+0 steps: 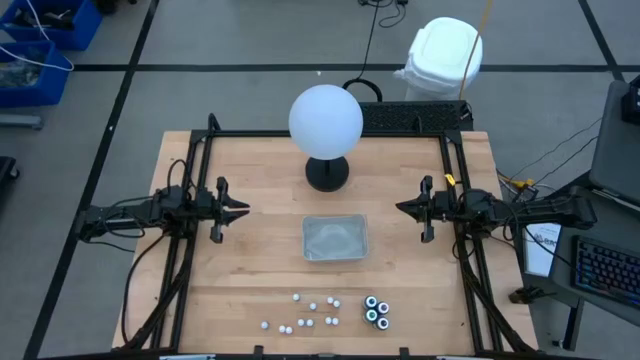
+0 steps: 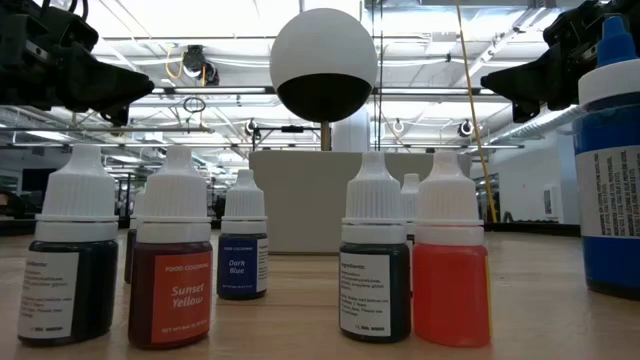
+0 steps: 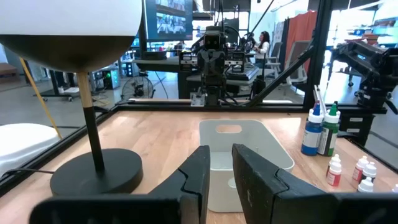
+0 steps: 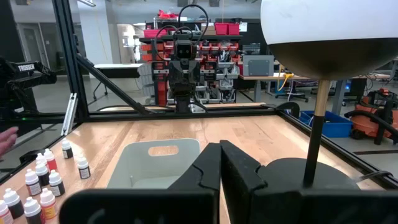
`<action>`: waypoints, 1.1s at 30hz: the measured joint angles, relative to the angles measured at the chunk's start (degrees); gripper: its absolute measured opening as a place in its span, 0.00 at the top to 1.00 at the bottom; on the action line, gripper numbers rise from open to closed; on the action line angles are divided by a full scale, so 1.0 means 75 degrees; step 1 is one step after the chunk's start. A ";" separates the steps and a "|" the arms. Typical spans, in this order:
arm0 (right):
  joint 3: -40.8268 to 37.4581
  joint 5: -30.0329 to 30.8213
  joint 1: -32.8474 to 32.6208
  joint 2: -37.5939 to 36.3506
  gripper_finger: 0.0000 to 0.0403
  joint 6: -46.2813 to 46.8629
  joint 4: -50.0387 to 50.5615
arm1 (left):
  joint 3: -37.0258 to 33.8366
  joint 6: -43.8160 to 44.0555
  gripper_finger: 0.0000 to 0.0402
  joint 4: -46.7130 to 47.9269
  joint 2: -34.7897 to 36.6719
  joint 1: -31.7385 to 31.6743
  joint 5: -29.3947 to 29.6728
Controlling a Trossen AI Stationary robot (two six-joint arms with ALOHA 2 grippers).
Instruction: Pick & Place food coloring
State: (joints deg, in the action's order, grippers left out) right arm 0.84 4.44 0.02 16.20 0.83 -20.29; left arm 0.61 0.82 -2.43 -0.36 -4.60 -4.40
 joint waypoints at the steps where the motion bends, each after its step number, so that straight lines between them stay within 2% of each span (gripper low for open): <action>1: 0.0000 0.0002 -0.0001 0.0001 1.00 -0.0001 0.0000 | -0.0001 0.0075 0.81 -0.0092 0.0000 0.0000 -0.0002; 33: 0.0000 -0.0001 0.0000 -0.0001 1.00 0.0409 -0.0291 | -0.0002 0.0584 0.81 -0.0522 0.0000 0.0002 -0.0010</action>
State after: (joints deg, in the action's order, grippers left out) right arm 0.84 4.43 0.02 16.20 3.90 -22.48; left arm 0.60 5.19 -6.34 -0.36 -4.58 -4.48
